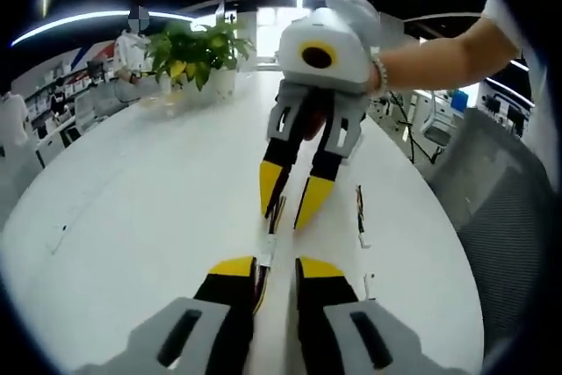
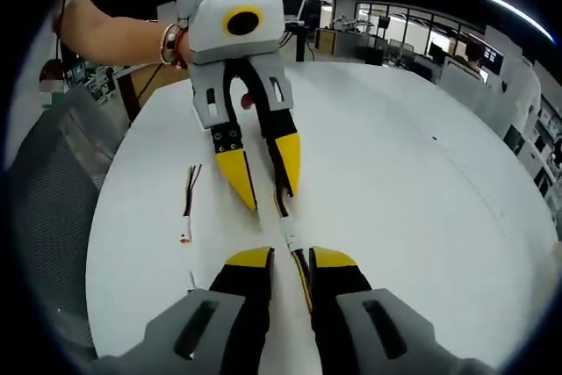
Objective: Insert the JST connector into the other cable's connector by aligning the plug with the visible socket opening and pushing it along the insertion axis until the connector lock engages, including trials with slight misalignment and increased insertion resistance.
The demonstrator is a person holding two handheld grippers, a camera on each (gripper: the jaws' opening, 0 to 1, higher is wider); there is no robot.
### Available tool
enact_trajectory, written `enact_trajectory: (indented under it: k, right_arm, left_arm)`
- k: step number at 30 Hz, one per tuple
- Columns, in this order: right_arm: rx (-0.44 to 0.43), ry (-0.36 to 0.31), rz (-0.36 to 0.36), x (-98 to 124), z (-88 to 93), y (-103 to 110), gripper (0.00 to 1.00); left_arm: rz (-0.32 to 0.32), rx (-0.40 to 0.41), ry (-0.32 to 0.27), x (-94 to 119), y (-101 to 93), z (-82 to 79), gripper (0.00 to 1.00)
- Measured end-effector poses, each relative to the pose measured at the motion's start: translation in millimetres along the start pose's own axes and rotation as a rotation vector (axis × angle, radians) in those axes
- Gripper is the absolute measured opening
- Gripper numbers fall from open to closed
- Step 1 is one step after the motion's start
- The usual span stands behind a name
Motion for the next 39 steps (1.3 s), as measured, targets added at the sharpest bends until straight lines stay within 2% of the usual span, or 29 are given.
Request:
enact_trajectory:
  k: [6,10,14,17,24,27,39]
  right_arm:
    - [-0.013,-0.072,0.022,20,-3.9,15,0.14]
    - [-0.028,-0.11,0.031,28,-2.3,23,0.15]
    - [-0.034,-0.152,0.026,35,-1.7,34,0.15]
    - [-0.035,-0.205,0.029,40,-2.2,43,0.16]
    - [-0.06,-0.253,0.037,50,-1.1,57,0.17]
    - [-0.073,-0.277,0.044,54,-0.2,61,0.17]
    - [-0.123,-0.274,-0.008,48,16.4,77,0.16]
  left_arm:
    - [-0.012,0.022,-0.1,19,-18.2,-5.9,0.13]
    - [-0.021,0.017,-0.122,26,-30.7,-6.0,0.14]
    - [-0.025,0.029,-0.177,33,-42.4,-5.9,0.16]
    - [-0.038,0.004,-0.219,39,-53.7,-5.8,0.16]
    - [-0.036,0.023,-0.274,49,-72.9,-1.7,0.19]
    - [-0.066,-0.01,-0.28,50,-77.8,1.8,0.19]
    - [-0.07,0.04,-0.282,38,-94.8,27.0,0.19]
Point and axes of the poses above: the point that each gripper's makers call its tool centre point, and the gripper's own axes: x roughly backward along the fingers, y roughly to its left, z roughly out of its underside, the point moved 10 cm from there along x, roughly backward along the fingers
